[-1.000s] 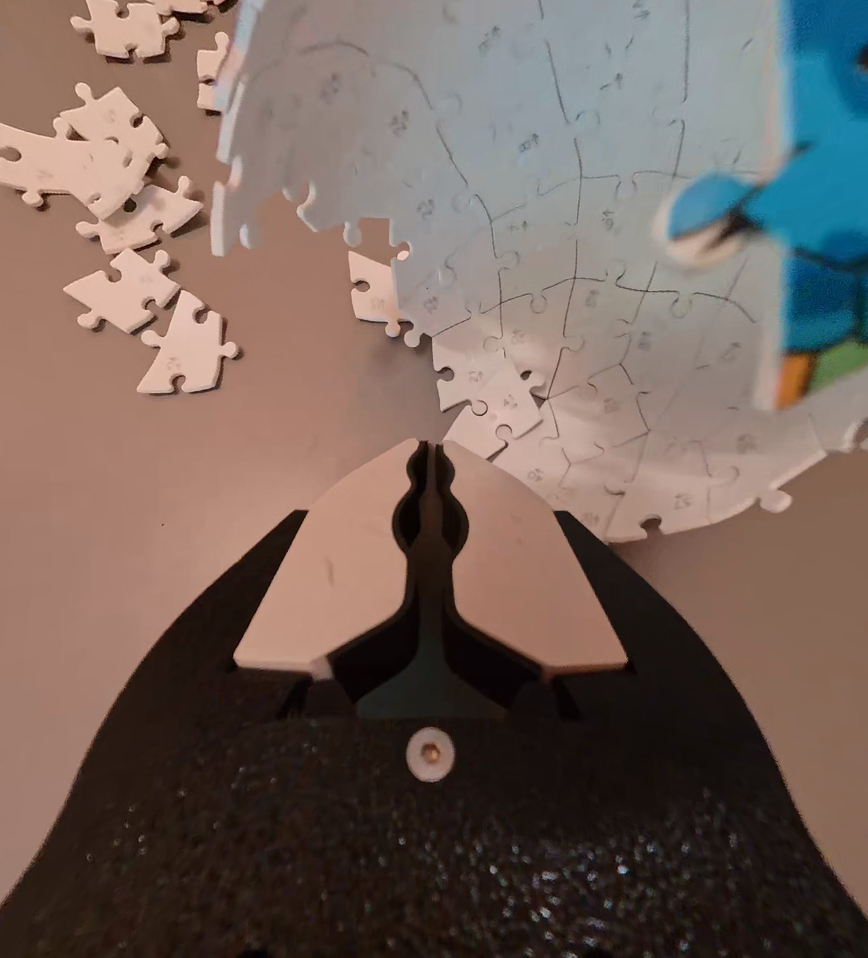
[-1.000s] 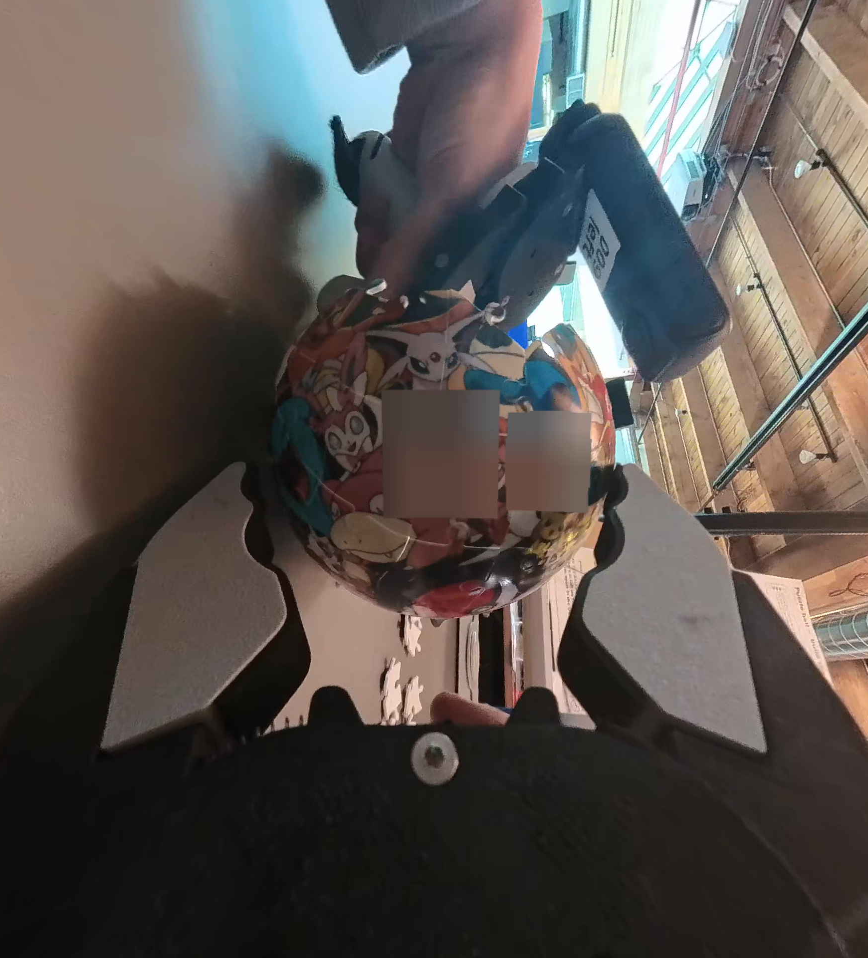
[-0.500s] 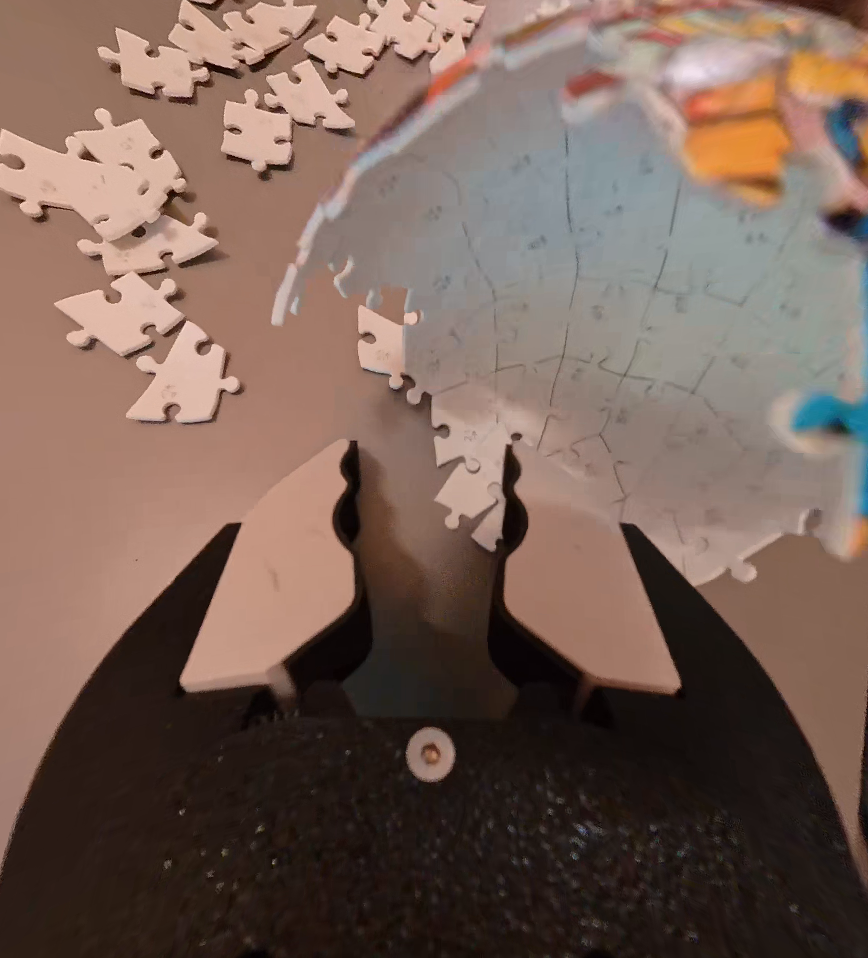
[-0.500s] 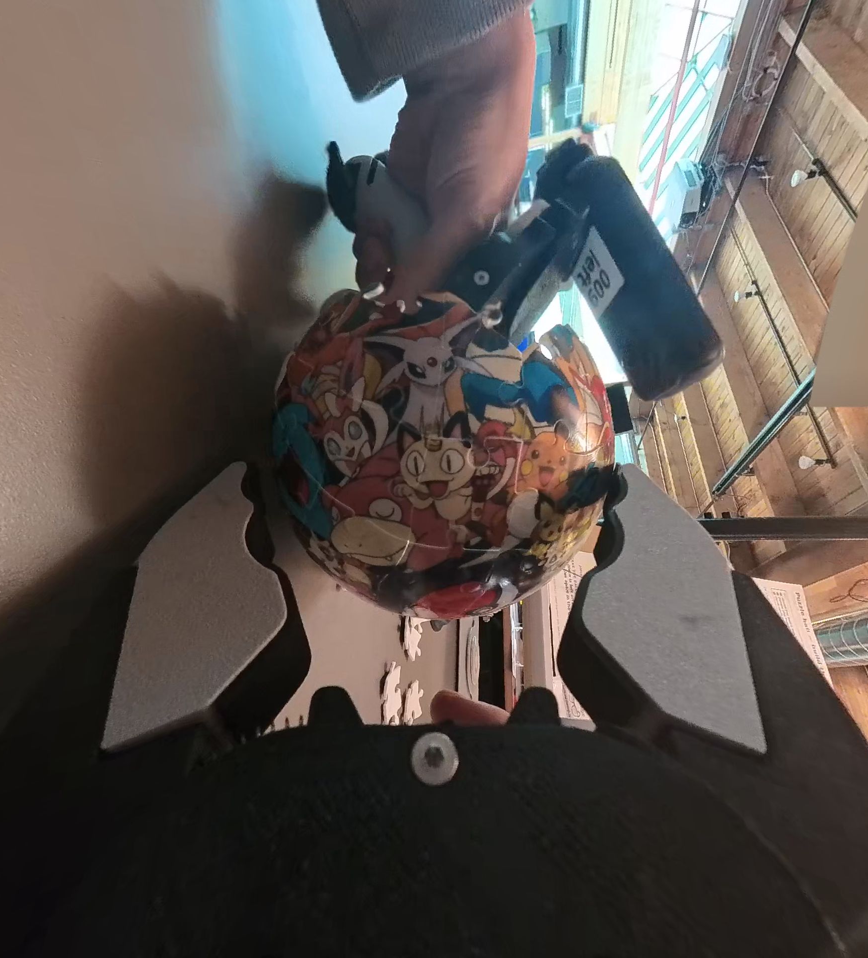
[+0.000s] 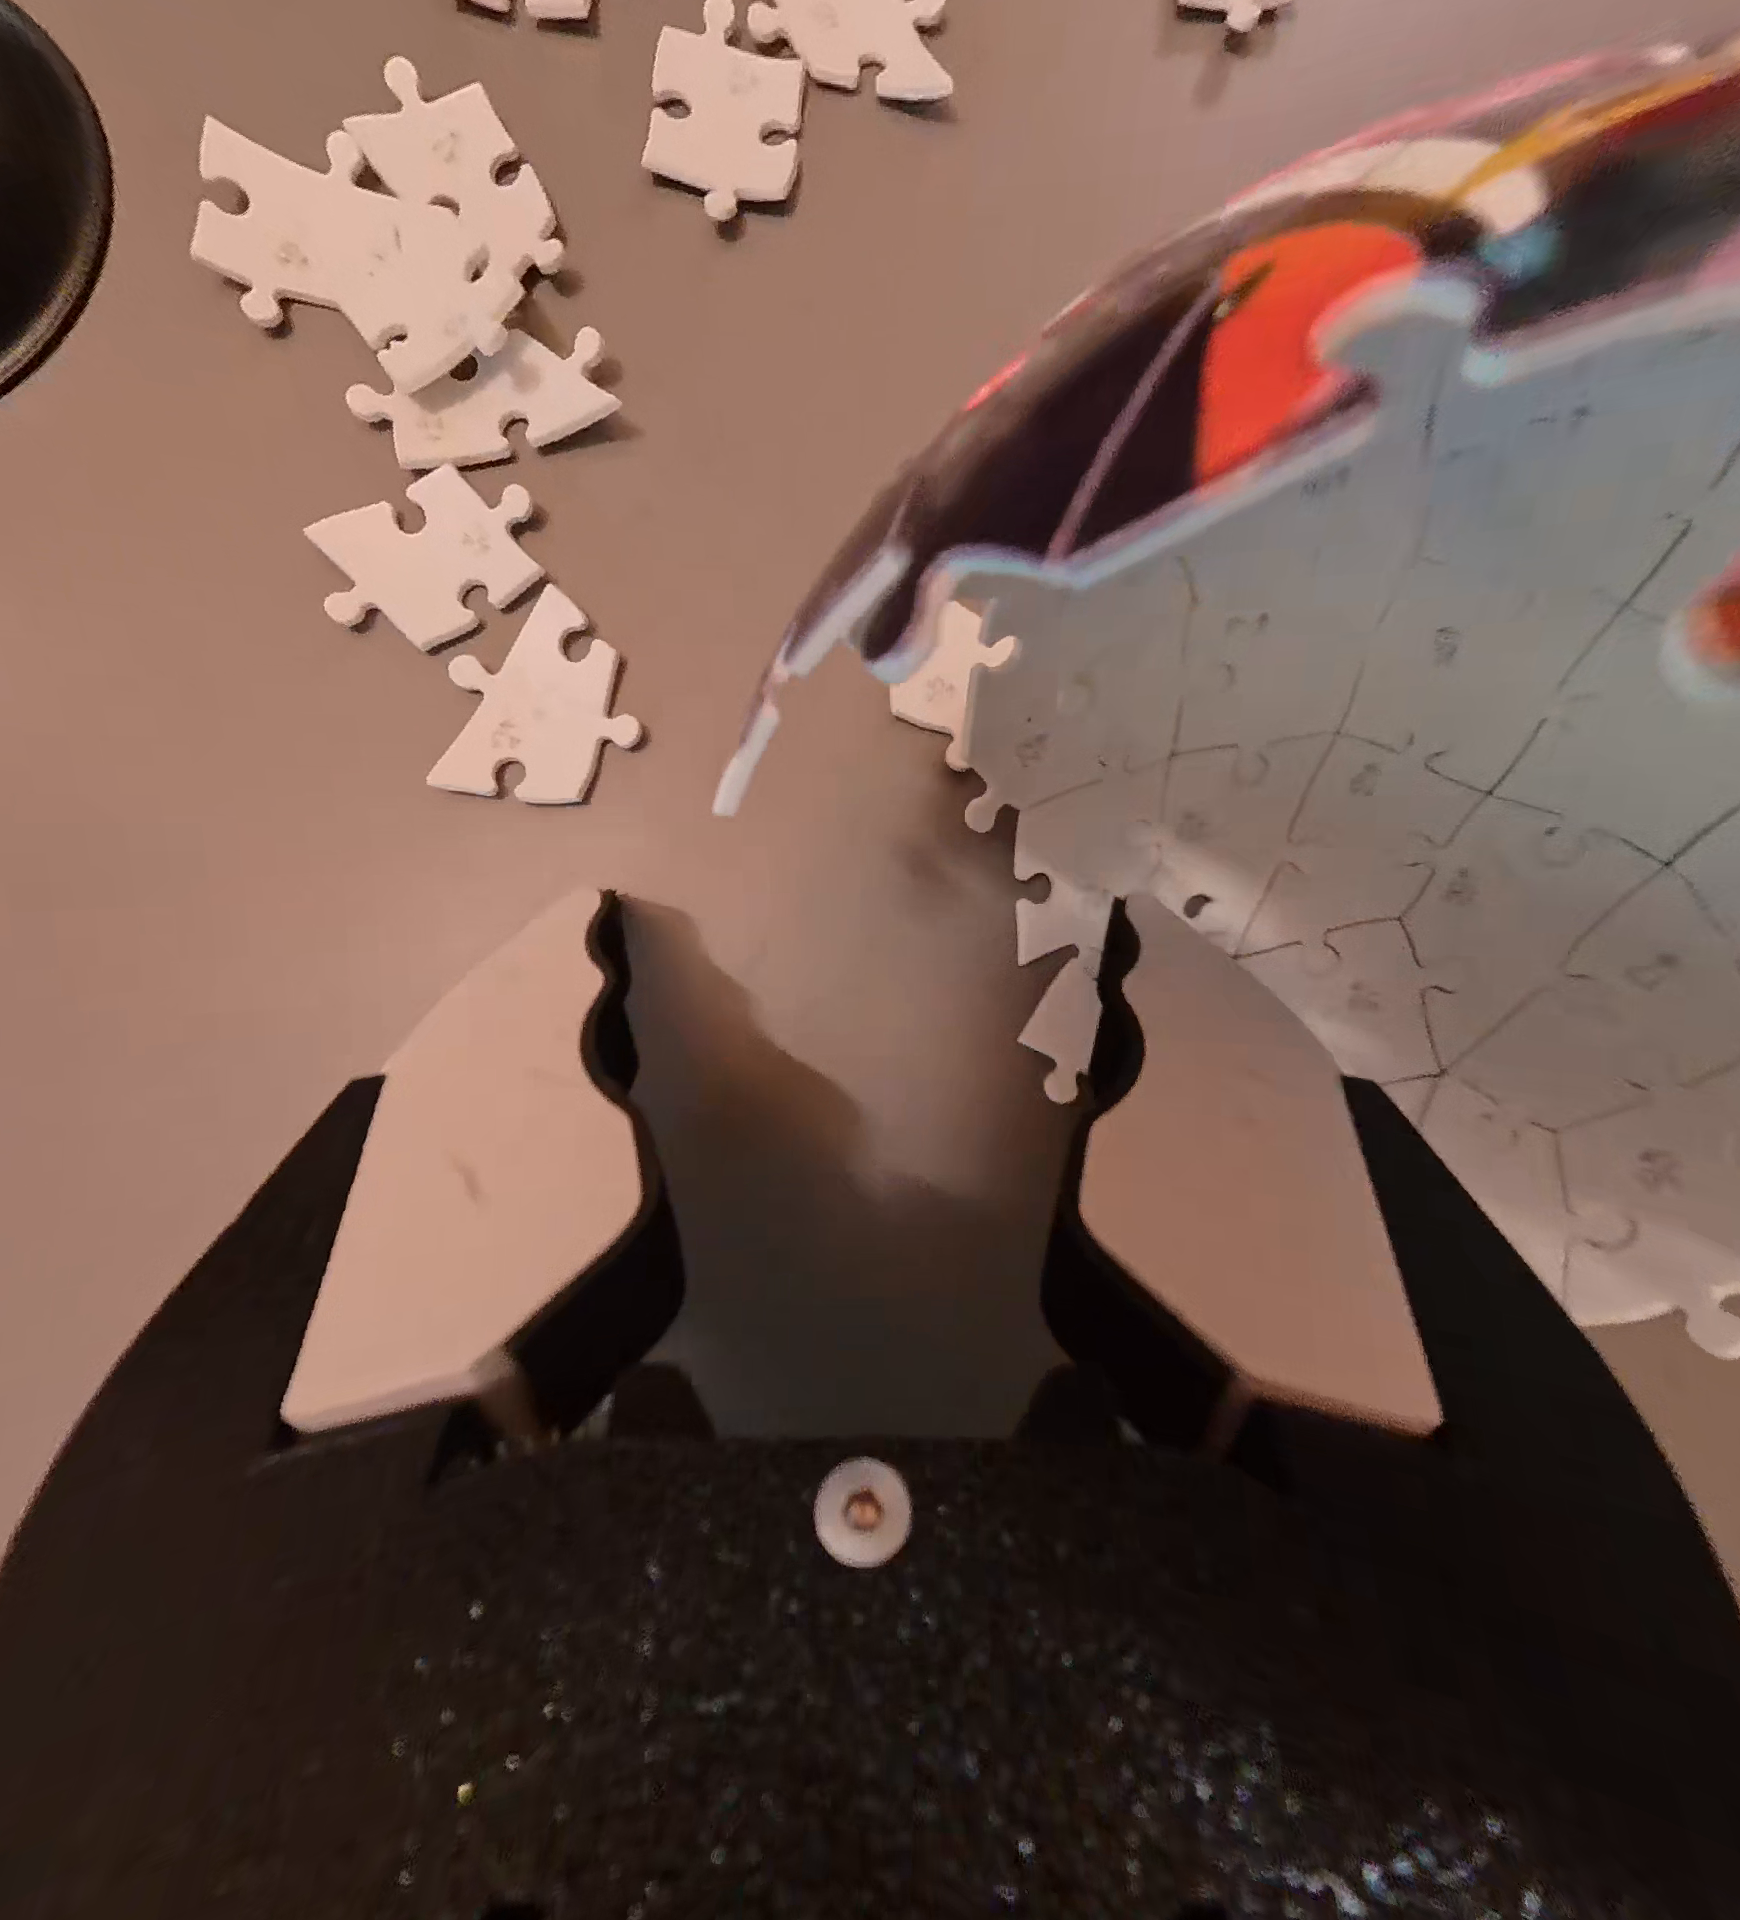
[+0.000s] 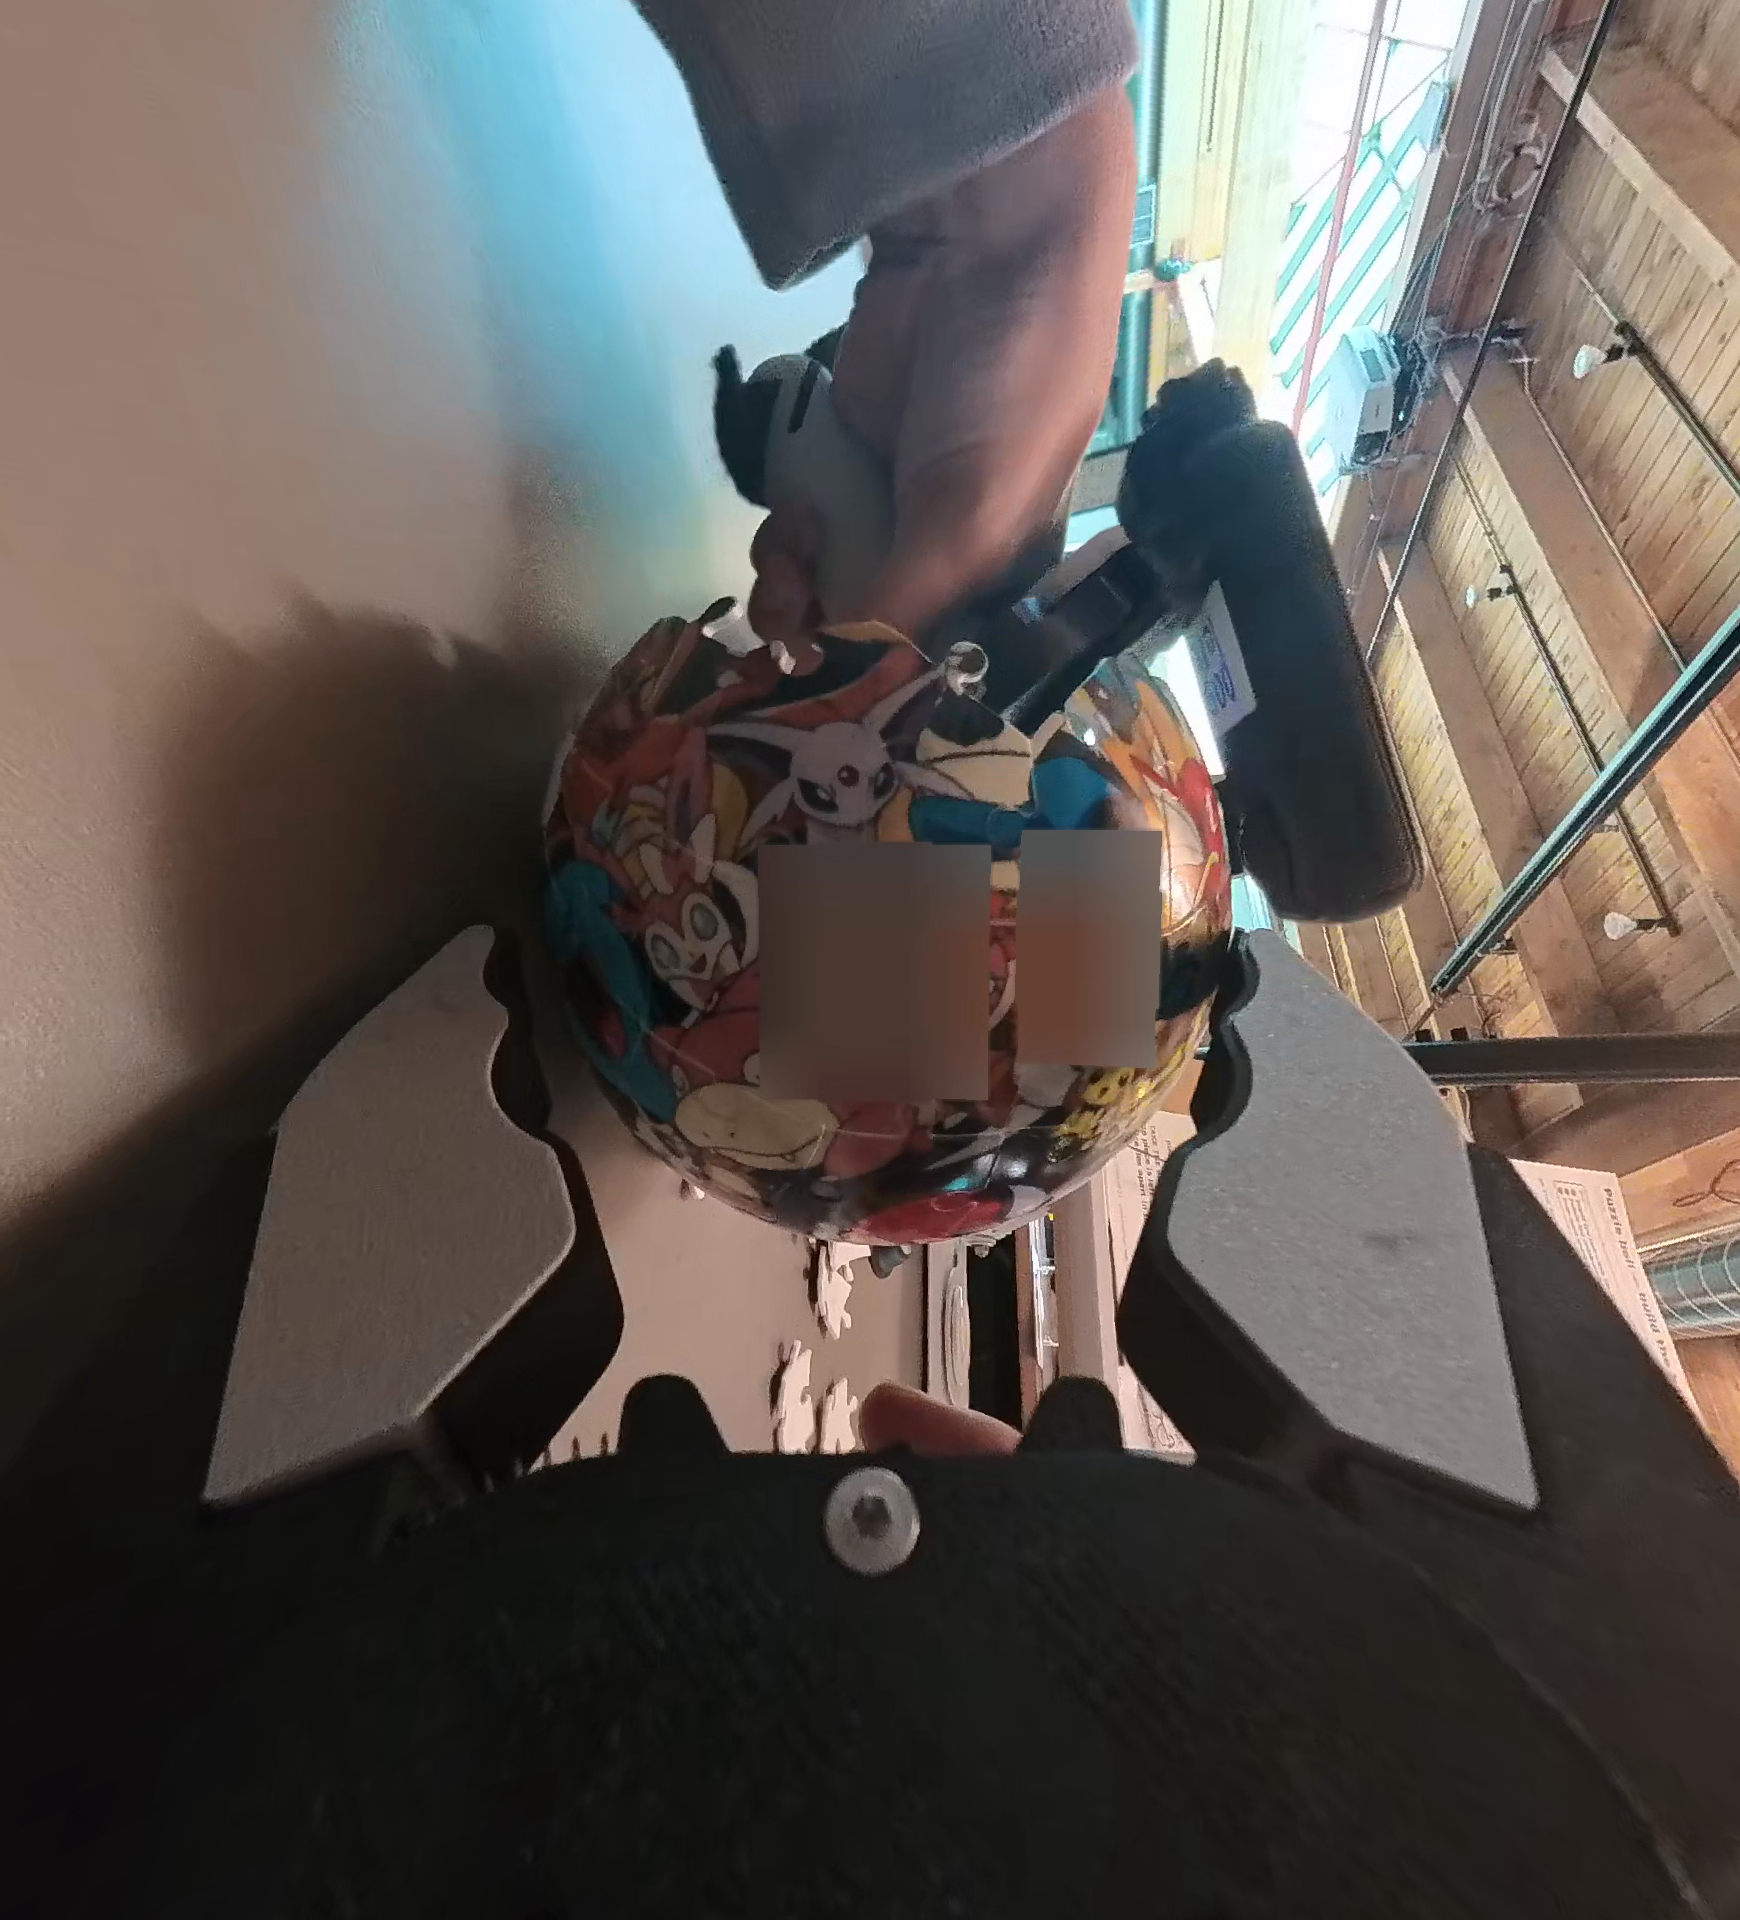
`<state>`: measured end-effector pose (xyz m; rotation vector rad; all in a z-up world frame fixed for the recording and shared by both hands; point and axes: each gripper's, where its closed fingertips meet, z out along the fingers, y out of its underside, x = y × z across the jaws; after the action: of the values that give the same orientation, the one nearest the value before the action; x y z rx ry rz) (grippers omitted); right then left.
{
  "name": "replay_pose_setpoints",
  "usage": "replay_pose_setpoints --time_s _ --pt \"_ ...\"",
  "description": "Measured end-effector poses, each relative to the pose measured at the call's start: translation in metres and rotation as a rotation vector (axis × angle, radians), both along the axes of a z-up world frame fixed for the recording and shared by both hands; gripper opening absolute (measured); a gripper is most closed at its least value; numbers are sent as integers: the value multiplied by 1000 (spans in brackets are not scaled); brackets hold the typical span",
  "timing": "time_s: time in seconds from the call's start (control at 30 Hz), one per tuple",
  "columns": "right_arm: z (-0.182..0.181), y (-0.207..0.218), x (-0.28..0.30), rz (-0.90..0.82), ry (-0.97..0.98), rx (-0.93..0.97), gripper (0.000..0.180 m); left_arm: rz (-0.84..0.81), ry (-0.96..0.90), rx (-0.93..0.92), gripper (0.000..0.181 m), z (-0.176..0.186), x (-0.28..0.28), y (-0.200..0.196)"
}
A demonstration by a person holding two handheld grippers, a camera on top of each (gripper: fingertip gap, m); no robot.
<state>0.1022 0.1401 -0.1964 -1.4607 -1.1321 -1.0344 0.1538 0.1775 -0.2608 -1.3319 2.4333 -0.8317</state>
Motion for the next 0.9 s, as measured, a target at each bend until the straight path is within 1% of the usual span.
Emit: replay_pose_setpoints --time_s 0.27,0.4,0.47,0.57,0.9 --pt "0 -1 0 -1 12 2 123 55 -2 -9 88 1 -2 3" --pt "0 -2 1 -4 10 1 123 115 -60 -118 86 19 -5 15" --pt "0 -2 0 -4 9 1 123 155 -76 -137 85 23 -7 25" --pt "0 -2 -1 0 15 2 123 159 -62 -120 85 17 -10 29" --pt "-1 -1 0 -4 20 8 123 101 -28 -12 88 1 -5 12"
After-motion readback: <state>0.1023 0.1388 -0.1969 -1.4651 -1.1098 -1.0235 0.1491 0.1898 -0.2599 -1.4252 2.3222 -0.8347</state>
